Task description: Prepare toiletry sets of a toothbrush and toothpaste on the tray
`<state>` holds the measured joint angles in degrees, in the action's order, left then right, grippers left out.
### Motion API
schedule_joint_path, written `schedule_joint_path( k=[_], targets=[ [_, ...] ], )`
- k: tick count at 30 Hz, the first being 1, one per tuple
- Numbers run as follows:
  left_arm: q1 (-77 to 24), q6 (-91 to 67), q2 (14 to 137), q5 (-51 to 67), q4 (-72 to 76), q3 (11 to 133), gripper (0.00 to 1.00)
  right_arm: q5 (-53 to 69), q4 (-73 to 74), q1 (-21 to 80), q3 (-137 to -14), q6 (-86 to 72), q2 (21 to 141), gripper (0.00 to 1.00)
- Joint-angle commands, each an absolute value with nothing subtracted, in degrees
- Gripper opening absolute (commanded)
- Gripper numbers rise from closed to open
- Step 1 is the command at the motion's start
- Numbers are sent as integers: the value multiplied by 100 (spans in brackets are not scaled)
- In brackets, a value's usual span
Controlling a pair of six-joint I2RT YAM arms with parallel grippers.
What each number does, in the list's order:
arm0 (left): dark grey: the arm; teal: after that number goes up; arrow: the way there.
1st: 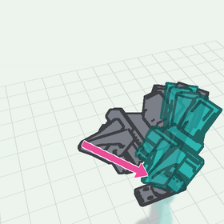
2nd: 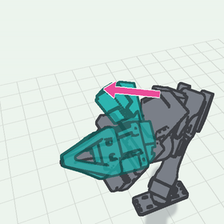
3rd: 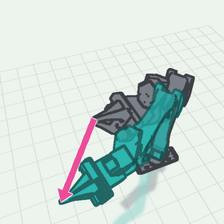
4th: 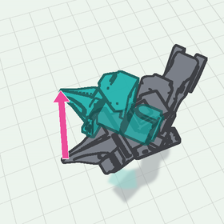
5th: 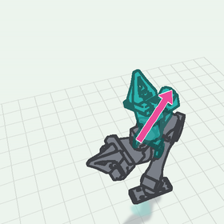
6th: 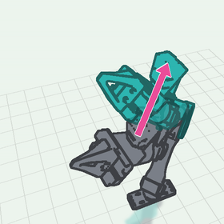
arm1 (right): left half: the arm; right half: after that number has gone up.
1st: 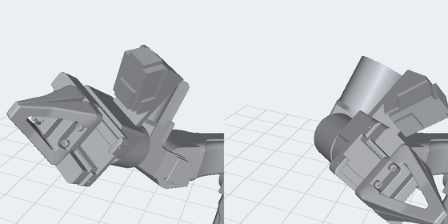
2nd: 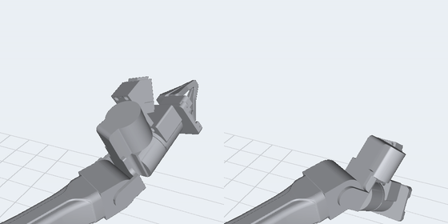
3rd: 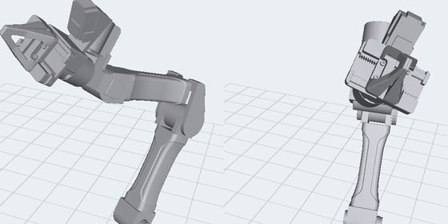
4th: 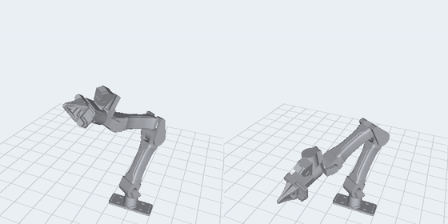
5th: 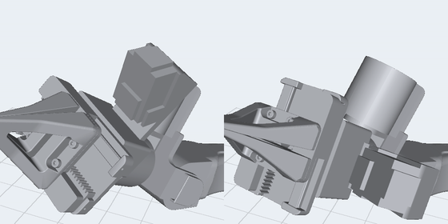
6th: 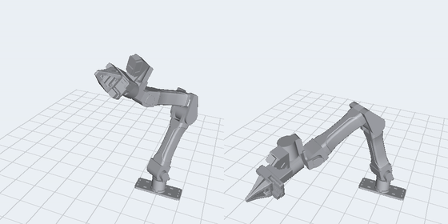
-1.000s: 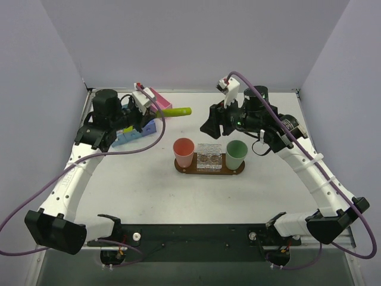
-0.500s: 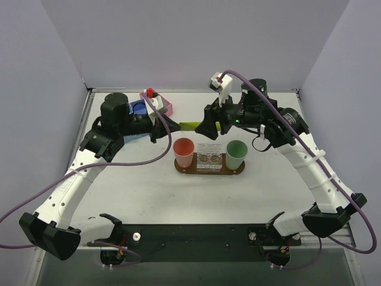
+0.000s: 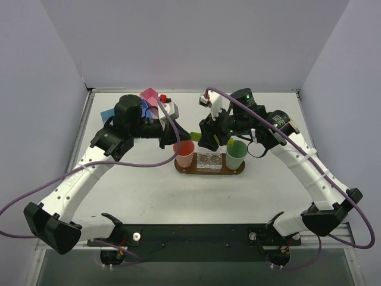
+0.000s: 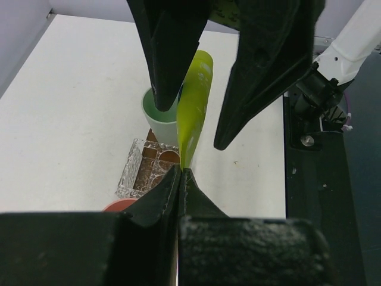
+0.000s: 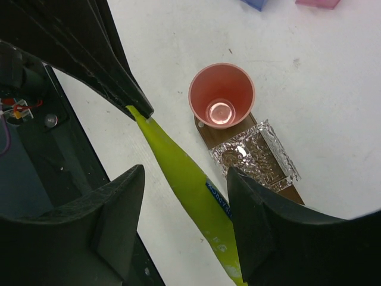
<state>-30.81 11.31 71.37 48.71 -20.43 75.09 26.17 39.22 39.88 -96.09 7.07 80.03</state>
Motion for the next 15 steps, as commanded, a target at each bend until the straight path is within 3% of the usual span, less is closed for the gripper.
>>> schedule_joint_path(
  k=[1, 9, 15],
  targets=[
    [-3199, 1169, 7137, 5264, -1854, 7717, 0, 2672, 4017, 4069, -9545, 852, 8024, 51],
    [-3243, 1160, 7198, 5528, -1846, 7699, 0, 3032, 4017, 4087, -9510, 861, 8130, 39],
    [-3252, 1099, 7242, 5669, -1776, 7682, 0, 3172, 4017, 4087, -9369, 800, 8104, 14]
  ],
)
